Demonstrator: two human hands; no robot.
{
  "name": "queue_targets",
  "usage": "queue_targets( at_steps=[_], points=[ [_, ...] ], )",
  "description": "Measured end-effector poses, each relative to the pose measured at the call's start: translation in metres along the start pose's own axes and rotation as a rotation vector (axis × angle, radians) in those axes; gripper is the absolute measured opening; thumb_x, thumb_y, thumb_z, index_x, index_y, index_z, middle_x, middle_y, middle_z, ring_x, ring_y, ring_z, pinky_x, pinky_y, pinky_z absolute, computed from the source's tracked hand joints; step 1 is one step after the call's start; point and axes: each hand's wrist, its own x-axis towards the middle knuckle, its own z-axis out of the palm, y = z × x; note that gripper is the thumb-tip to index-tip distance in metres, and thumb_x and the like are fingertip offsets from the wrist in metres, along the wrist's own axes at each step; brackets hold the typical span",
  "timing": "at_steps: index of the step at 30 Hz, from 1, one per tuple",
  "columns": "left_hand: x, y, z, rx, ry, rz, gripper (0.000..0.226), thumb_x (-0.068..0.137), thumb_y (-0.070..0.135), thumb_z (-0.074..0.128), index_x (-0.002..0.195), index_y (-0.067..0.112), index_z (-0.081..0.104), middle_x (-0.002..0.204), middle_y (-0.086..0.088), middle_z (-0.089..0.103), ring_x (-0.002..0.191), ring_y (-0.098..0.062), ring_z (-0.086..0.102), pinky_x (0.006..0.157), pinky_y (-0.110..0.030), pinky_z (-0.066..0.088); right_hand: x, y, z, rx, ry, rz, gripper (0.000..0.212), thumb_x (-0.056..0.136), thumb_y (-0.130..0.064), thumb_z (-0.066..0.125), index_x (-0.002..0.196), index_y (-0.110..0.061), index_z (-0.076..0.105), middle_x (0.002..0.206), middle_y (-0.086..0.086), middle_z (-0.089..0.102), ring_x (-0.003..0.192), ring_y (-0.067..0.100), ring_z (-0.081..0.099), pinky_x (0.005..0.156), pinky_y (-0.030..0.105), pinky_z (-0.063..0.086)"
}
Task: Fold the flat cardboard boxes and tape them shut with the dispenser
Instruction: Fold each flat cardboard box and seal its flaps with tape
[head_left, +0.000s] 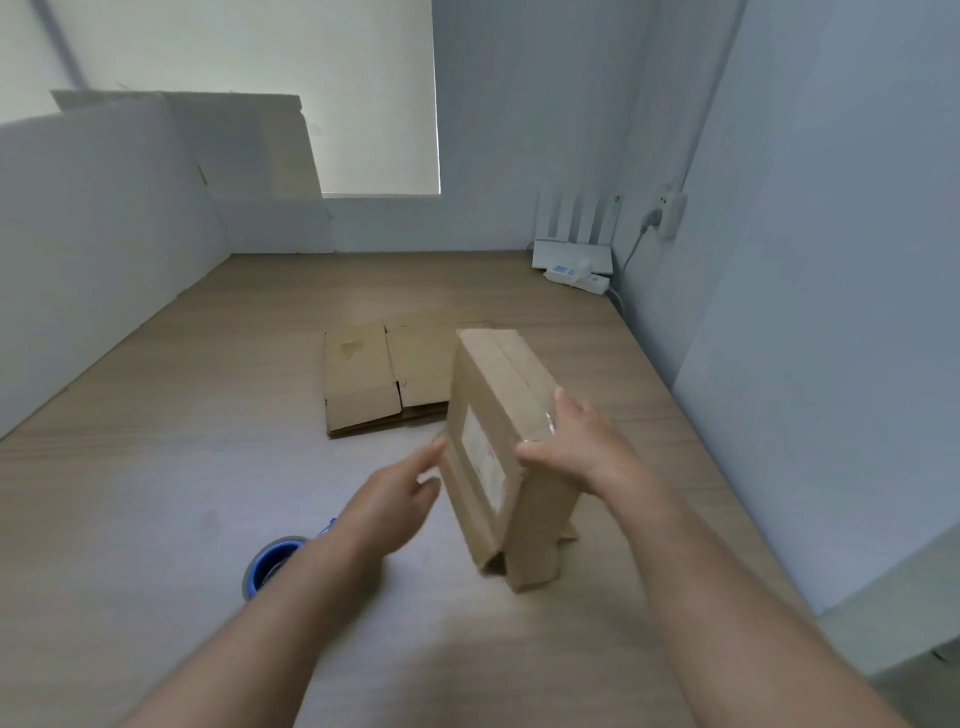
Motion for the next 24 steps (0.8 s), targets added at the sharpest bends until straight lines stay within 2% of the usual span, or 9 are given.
queue_targets(
  at_steps=[3, 6, 10, 13, 16, 19, 21, 22, 24],
  points=[
    [0.005, 0.005, -0.022, -0.044, 0.101, -0.007, 0.059, 0.099, 0.03, 0.049, 0.152, 0.034, 0.021, 0.149, 0.004, 0.042, 0.125, -0.017, 0.051, 0.104, -0.034, 0.039, -0.004, 0.025, -0.027, 0.061, -0.195, -0.059, 0.093, 0.07, -0.026, 0.069, 0.149, -0.031, 0.02, 0.141, 0.003, 0.033, 0.125, 0.023, 0.036, 0.103, 0.046, 0.039],
    [0.017, 0.019, -0.031, -0.045, 0.158, 0.019, 0.068, 0.098, 0.038, 0.049, 0.154, 0.028, 0.012, 0.153, -0.001, 0.034, 0.133, -0.019, 0.043, 0.106, -0.035, 0.035, -0.01, 0.046, -0.041, 0.032, -0.309, -0.1, 0.095, 0.073, -0.01, 0.068, 0.149, -0.04, 0.018, 0.149, -0.003, 0.025, 0.133, 0.021, 0.027, 0.111, 0.047, 0.029],
    [0.035, 0.034, -0.022, -0.105, 0.129, -0.008, 0.073, 0.096, 0.048, 0.048, 0.154, 0.026, 0.01, 0.157, 0.0, 0.026, 0.14, -0.02, 0.034, 0.112, -0.04, 0.032, -0.013, 0.062, -0.044, -0.033, -0.333, -0.119, 0.094, 0.076, 0.0, 0.064, 0.144, -0.051, 0.022, 0.16, -0.007, 0.002, 0.147, 0.021, -0.002, 0.117, 0.051, 0.006],
    [0.04, 0.04, -0.007, -0.063, 0.054, -0.031, 0.066, 0.097, 0.044, 0.049, 0.153, 0.027, 0.018, 0.155, 0.0, 0.031, 0.14, -0.019, 0.034, 0.11, -0.037, 0.032, -0.012, 0.073, -0.042, 0.046, -0.28, -0.084, 0.094, 0.077, 0.002, 0.063, 0.143, -0.054, 0.025, 0.16, -0.007, -0.005, 0.147, 0.022, -0.004, 0.119, 0.052, 0.009],
    [0.036, 0.044, -0.002, -0.112, 0.002, -0.082, 0.071, 0.094, 0.039, 0.055, 0.153, 0.031, 0.017, 0.155, 0.001, 0.029, 0.13, -0.021, 0.045, 0.106, -0.037, 0.041, -0.006, 0.09, -0.031, 0.128, -0.018, 0.041, 0.092, 0.08, -0.009, 0.067, 0.15, -0.039, 0.016, 0.16, 0.002, 0.001, 0.146, 0.029, 0.008, 0.116, 0.049, 0.023],
    [0.028, 0.047, -0.003, -0.074, -0.074, -0.116, 0.084, 0.089, 0.039, 0.062, 0.154, 0.031, 0.01, 0.142, 0.002, 0.035, 0.088, -0.017, 0.057, 0.071, -0.03, 0.052, -0.006, 0.096, -0.02, 0.16, 0.248, 0.265, 0.065, 0.083, -0.031, 0.068, 0.138, -0.013, 0.037, 0.138, 0.014, 0.041, 0.122, 0.031, 0.047, 0.092, 0.037, 0.044],
    [0.021, 0.052, 0.0, -0.093, -0.076, -0.142, 0.077, 0.088, 0.041, 0.063, 0.151, 0.026, 0.021, 0.121, 0.003, 0.049, 0.077, -0.017, 0.059, 0.061, -0.03, 0.05, -0.01, 0.088, -0.01, 0.264, 0.225, 0.249, 0.029, 0.092, -0.035, 0.056, 0.105, -0.009, 0.057, 0.106, 0.011, 0.061, 0.094, 0.027, 0.061, 0.072, 0.034, 0.046],
    [0.017, 0.056, 0.002, -0.131, -0.062, -0.16, 0.067, 0.088, 0.043, 0.063, 0.144, 0.022, 0.033, 0.111, 0.002, 0.055, 0.073, -0.017, 0.06, 0.061, -0.031, 0.052, -0.012, 0.082, -0.004, 0.375, 0.185, 0.197, 0.029, 0.095, -0.035, 0.048, 0.093, -0.009, 0.059, 0.096, 0.011, 0.065, 0.086, 0.027, 0.064, 0.069, 0.035, 0.049],
    [0.008, 0.063, 0.009, -0.203, -0.015, -0.2, 0.049, 0.086, 0.047, 0.063, 0.121, 0.015, 0.05, 0.098, -0.004, 0.061, 0.071, -0.02, 0.065, 0.063, -0.035, 0.056, -0.016, 0.065, 0.006, 0.653, 0.085, 0.131, 0.038, 0.099, -0.04, 0.04, 0.093, -0.009, 0.061, 0.095, 0.009, 0.066, 0.085, 0.024, 0.067, 0.069, 0.038, 0.054]
  ],
)
